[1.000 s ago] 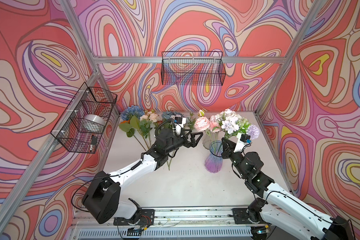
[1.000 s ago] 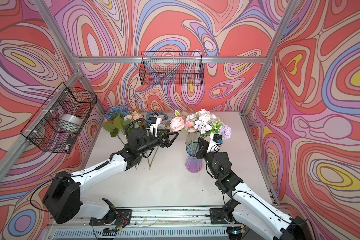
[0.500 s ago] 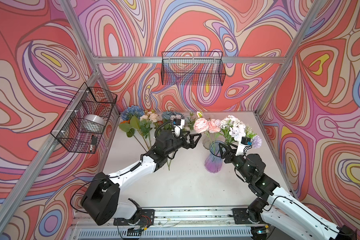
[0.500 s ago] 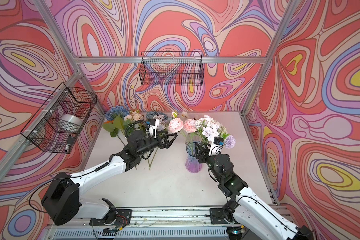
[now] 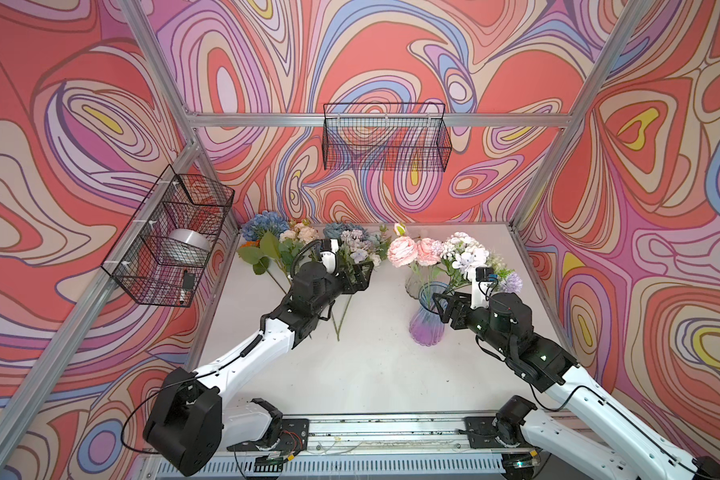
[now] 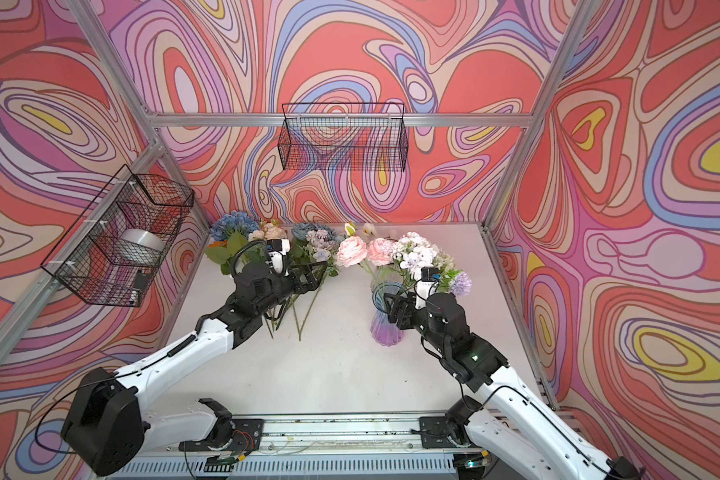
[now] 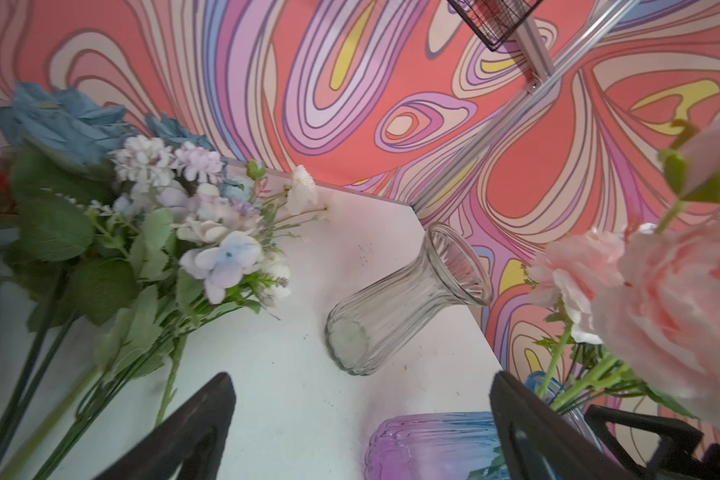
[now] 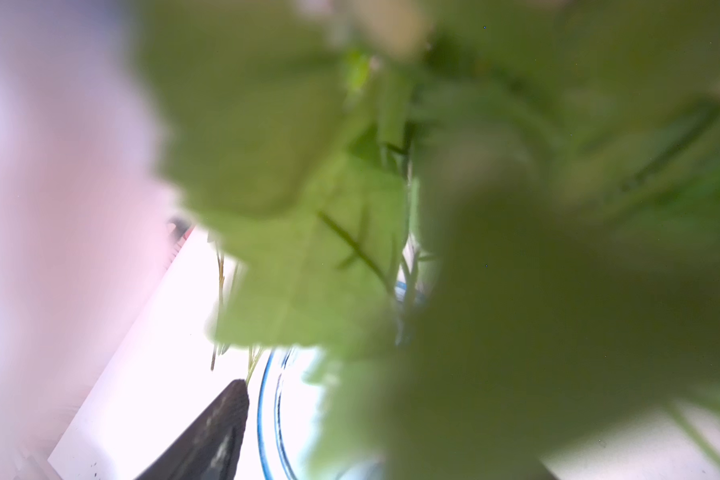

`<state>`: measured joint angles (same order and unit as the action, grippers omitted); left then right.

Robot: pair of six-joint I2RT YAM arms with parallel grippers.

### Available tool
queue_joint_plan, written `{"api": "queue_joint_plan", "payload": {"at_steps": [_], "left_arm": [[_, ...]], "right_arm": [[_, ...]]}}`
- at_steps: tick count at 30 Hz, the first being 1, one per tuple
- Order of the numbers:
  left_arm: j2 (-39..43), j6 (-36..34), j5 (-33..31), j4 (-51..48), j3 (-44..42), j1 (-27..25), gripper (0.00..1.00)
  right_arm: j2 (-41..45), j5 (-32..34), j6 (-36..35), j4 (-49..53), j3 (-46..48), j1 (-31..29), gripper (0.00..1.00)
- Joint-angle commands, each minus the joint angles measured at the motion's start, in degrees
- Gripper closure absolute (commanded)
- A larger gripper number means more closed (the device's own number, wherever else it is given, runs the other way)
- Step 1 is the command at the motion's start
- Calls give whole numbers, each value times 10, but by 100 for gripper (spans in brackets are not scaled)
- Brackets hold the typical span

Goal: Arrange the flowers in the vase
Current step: 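Open and lift the right gripper while the left gripper lowers to stems, then grasp a white rose stem with the left gripper and lift it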

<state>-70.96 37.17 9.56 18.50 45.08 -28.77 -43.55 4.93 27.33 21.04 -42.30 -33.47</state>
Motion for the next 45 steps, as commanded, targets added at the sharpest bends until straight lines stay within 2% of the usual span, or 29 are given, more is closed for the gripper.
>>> {"api": "queue_joint_plan", "payload": {"at_steps": [1, 5, 9, 13, 16, 21, 29, 34, 39, 45], "left_arm": [[34, 16, -30, -59, -13, 24, 1], [51, 11, -68, -111, -20, 60, 7], [40, 28, -82, -120, -31, 100, 15], [13, 48, -82, -103, -39, 129, 22], [-9, 46, -89, -95, -37, 136, 23], [-44, 39, -97, -86, -28, 146, 25], [-135, 36, -88, -85, 10, 170, 35], [-218, 26, -43, -89, 60, 170, 50], [-271, 29, -29, -74, 76, 170, 52], [-312, 21, -34, -93, 102, 170, 57]], "right_arm": [[-10, -42, 12, 128, -45, -2, 24], [-21, -95, 21, 191, -90, -2, 25], [-25, -138, 22, 205, -119, -2, 27], [-29, -172, 20, 200, -156, -3, 29], [-30, -198, 18, 185, -180, -2, 29], [-36, -228, 7, 109, -204, -2, 30], [-103, -155, -37, 5, -241, -2, 30], [-144, -129, -62, -20, -266, -2, 30], [-156, -95, -59, -26, -273, -2, 30], [-145, -90, -54, -45, -261, -2, 30]]}}
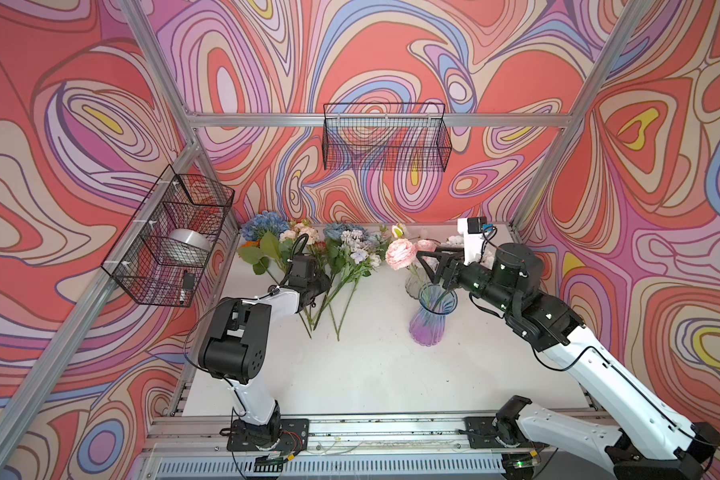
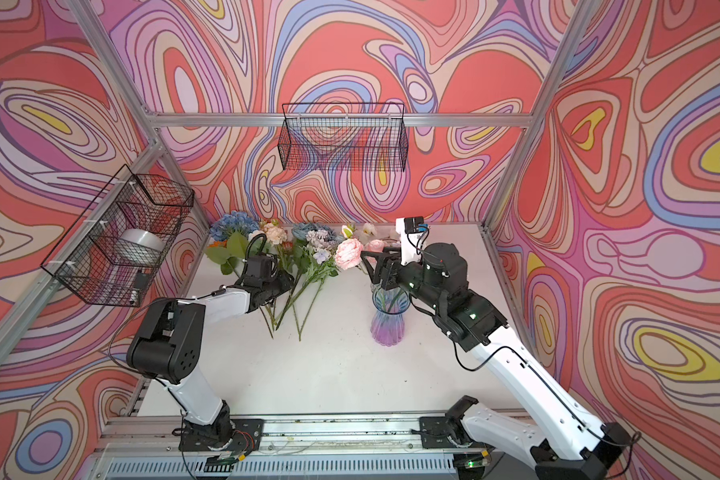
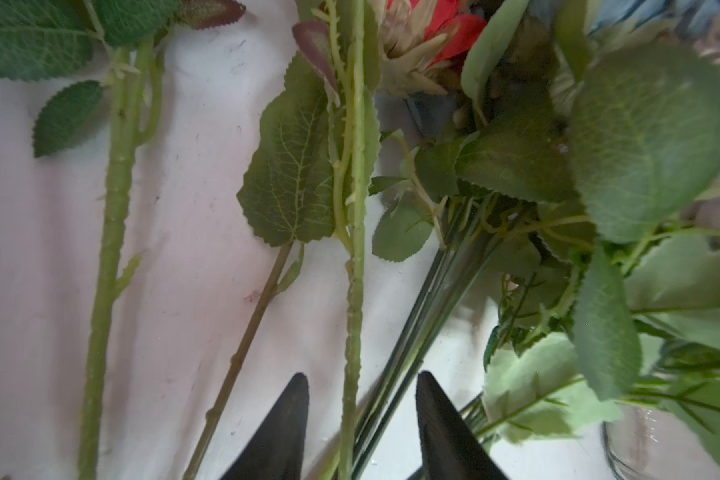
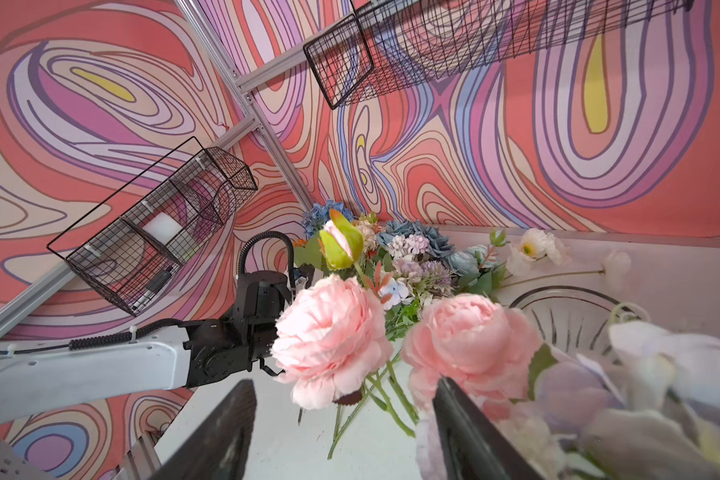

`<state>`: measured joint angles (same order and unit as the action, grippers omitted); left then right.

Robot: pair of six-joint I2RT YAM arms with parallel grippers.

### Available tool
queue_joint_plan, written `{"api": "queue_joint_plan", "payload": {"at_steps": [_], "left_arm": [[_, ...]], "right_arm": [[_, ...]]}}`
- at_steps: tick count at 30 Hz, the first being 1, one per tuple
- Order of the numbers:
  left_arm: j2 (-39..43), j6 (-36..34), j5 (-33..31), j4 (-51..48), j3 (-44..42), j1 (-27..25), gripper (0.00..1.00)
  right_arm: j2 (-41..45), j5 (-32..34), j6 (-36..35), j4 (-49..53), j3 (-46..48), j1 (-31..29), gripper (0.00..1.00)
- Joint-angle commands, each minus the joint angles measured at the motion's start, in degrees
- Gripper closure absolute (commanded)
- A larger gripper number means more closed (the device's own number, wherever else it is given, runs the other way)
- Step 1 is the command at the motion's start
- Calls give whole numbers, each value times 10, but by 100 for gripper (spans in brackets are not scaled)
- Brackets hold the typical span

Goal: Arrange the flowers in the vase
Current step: 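Grasp a white rose stem with the left gripper and lift it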

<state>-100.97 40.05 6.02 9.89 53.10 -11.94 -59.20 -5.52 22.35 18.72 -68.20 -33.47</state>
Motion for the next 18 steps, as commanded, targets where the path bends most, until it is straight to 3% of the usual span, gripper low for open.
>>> {"api": "queue_joint_plan", "payload": {"at_steps": [1, 8, 16, 18], "left_arm": [[-17, -9, 1, -8, 24, 2, 59], [-23, -18, -10, -13, 28, 2, 80], [-32, -29, -23, -23, 31, 2, 82], [-34, -31, -23, -26, 34, 2, 91]], "right_arm": [[14, 14, -4, -24, -2, -2, 30], [20, 13, -6, -32, -2, -2, 30], [20, 10, -8, -33, -10, -2, 30], [22, 12, -8, -32, -10, -2, 30]]}}
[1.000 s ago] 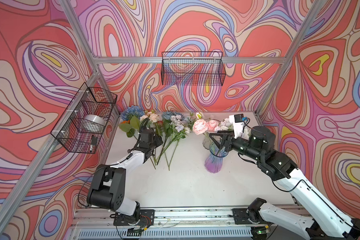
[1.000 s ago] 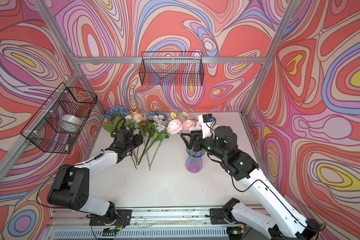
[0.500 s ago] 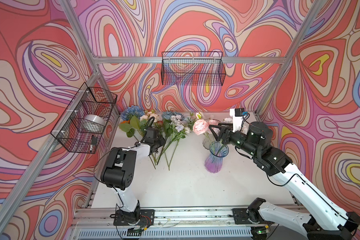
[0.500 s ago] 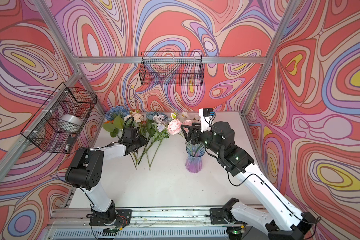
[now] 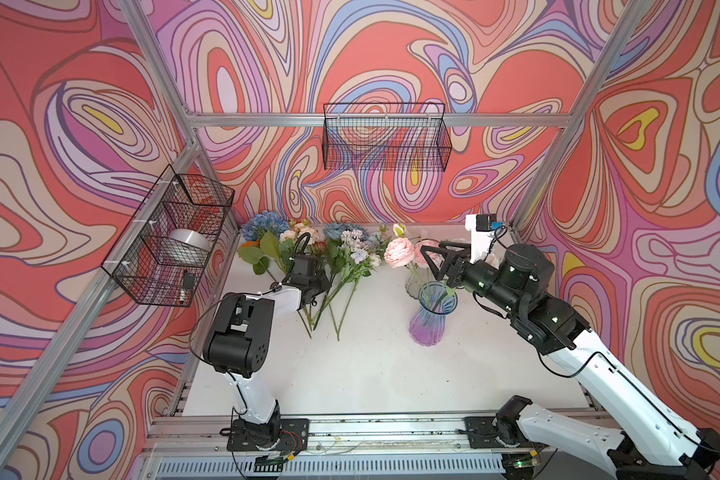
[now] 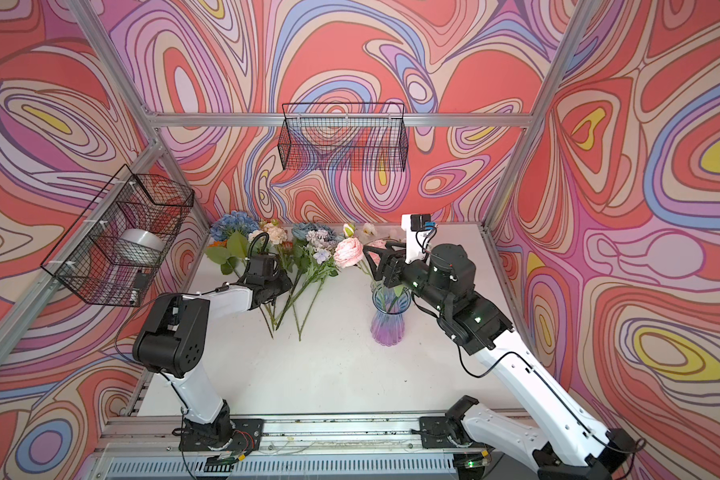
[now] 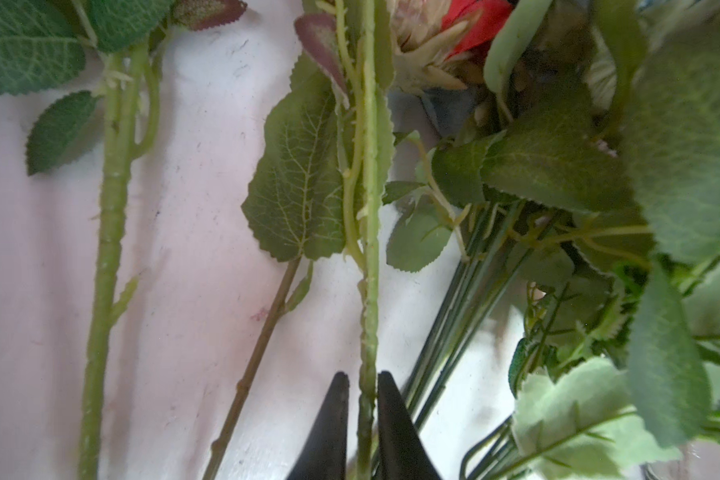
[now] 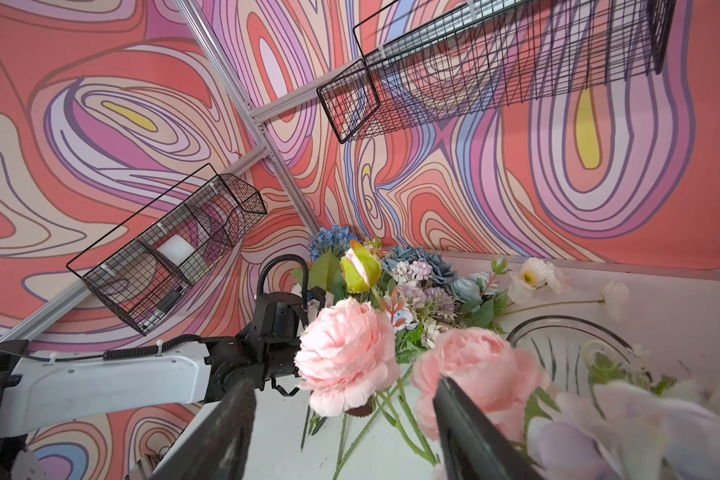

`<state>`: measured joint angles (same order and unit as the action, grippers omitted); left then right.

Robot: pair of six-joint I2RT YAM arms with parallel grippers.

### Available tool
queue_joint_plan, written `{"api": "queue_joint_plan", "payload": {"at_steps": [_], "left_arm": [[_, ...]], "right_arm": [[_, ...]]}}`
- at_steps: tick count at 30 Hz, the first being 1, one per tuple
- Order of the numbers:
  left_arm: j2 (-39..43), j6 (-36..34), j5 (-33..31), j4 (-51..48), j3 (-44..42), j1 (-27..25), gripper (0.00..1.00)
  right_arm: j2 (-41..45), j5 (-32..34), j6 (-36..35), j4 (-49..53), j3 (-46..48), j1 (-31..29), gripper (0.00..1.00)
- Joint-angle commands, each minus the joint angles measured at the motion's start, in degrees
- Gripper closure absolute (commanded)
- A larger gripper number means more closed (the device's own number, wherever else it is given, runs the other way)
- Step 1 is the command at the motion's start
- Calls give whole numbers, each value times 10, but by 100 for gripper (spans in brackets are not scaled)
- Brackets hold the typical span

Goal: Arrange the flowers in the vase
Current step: 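Grasp a white rose stem with the left gripper and lift it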

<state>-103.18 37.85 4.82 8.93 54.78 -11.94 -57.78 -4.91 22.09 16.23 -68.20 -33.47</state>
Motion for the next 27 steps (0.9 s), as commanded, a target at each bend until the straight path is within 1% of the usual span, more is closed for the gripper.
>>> {"api": "queue_joint_plan", "payload": {"at_steps": [1, 2, 7, 15, 19, 22, 27], "left_arm": [[-12, -10, -12, -19, 20, 2, 96], [-10, -12, -11, -22, 20, 2, 100], [34, -22, -27, -33, 13, 2, 100], [171, -35, -71, -35, -31, 2, 100], [244, -30, -74, -18, -59, 2, 100], [300, -27, -64, 3, -74, 2, 100], [387, -28, -10, 60, -91, 2, 100]], "right_arm": [[9, 6, -6, -7, -11, -2, 30], [11, 6, -6, -8, -11, -2, 30], [19, 11, -7, -8, -8, -2, 30], [26, 17, -11, -11, 3, -2, 30], [28, 18, -11, -11, 10, -2, 30], [32, 18, -10, -9, 16, -2, 30], [44, 29, -8, 4, 31, -2, 30]]}}
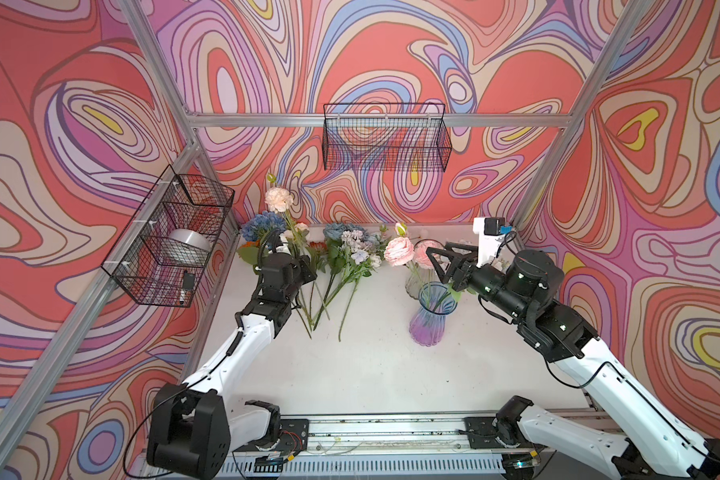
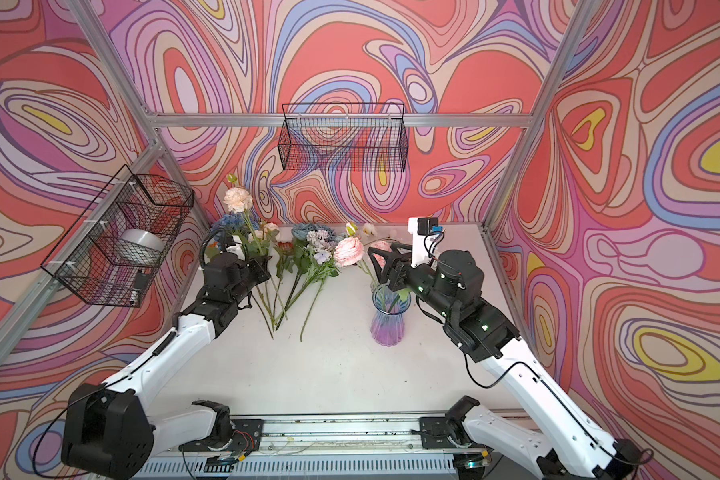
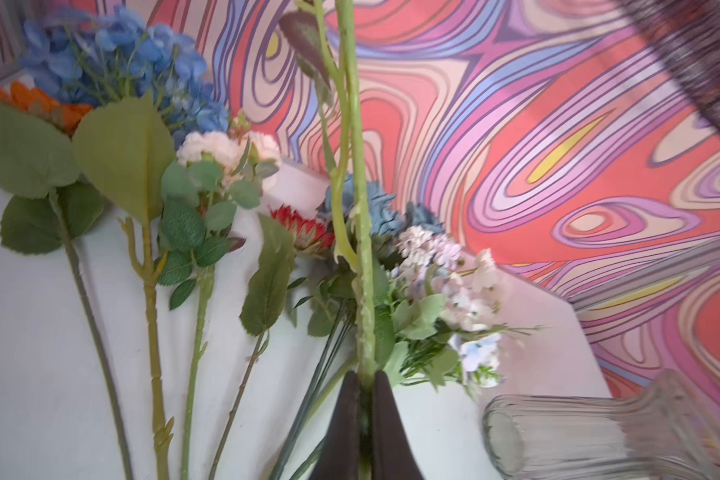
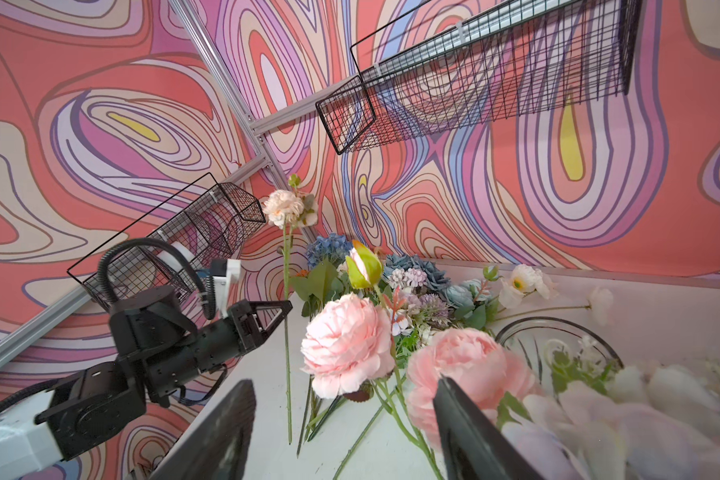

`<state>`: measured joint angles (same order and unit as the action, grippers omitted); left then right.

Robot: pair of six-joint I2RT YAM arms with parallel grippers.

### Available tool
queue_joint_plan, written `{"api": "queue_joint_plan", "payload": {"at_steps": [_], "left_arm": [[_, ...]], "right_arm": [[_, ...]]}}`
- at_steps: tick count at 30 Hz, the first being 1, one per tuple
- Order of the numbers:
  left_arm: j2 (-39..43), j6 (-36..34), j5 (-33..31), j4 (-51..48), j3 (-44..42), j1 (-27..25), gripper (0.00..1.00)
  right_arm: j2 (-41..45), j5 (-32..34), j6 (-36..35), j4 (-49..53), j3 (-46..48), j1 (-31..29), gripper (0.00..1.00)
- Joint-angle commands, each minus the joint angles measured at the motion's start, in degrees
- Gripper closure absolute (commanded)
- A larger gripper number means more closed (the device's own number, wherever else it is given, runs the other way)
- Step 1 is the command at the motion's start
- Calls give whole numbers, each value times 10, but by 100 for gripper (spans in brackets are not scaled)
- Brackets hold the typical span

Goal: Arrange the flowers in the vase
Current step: 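Grasp a white rose stem with the left gripper and lift it, then carry the white rose over the vase with left gripper while right withdraws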

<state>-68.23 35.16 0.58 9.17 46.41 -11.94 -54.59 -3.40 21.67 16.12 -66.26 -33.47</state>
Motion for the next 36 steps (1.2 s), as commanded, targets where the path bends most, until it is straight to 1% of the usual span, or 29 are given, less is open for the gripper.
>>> {"api": "queue_joint_plan", "payload": {"at_steps": [1, 4, 9, 11, 13, 17, 21, 23, 29, 33, 36], "left_arm": [[54, -1, 49, 73, -11, 1, 100], [94, 5, 86, 116, -24, 0, 100], [133, 13, 182, 216, -41, -11, 100], [145, 8, 214, 252, -40, -26, 100], [154, -8, 228, 258, -31, -48, 100], [160, -60, 228, 227, 2, -112, 100], [149, -66, 237, 247, 20, -166, 100], [136, -57, 248, 273, 28, -195, 100], [88, -52, 254, 351, 55, -284, 100], [41, -71, 234, 406, 69, -331, 100], [-2, -75, 211, 452, 77, -347, 100]], "right_arm": [[16, 16, -3, 8, 17, -2, 29], [27, 30, 8, 21, 31, -2, 30], [44, 48, 16, 42, 48, -2, 29], [51, 53, 18, 48, 54, -2, 29], [57, 58, 20, 53, 59, -2, 29], [68, 65, 25, 63, 68, -2, 29], [78, 75, 33, 78, 73, -2, 30], [84, 83, 35, 84, 76, -2, 30], [101, 102, 39, 101, 84, -2, 30], [111, 99, 42, 102, 86, -2, 30], [117, 93, 41, 100, 80, -2, 29]]}}
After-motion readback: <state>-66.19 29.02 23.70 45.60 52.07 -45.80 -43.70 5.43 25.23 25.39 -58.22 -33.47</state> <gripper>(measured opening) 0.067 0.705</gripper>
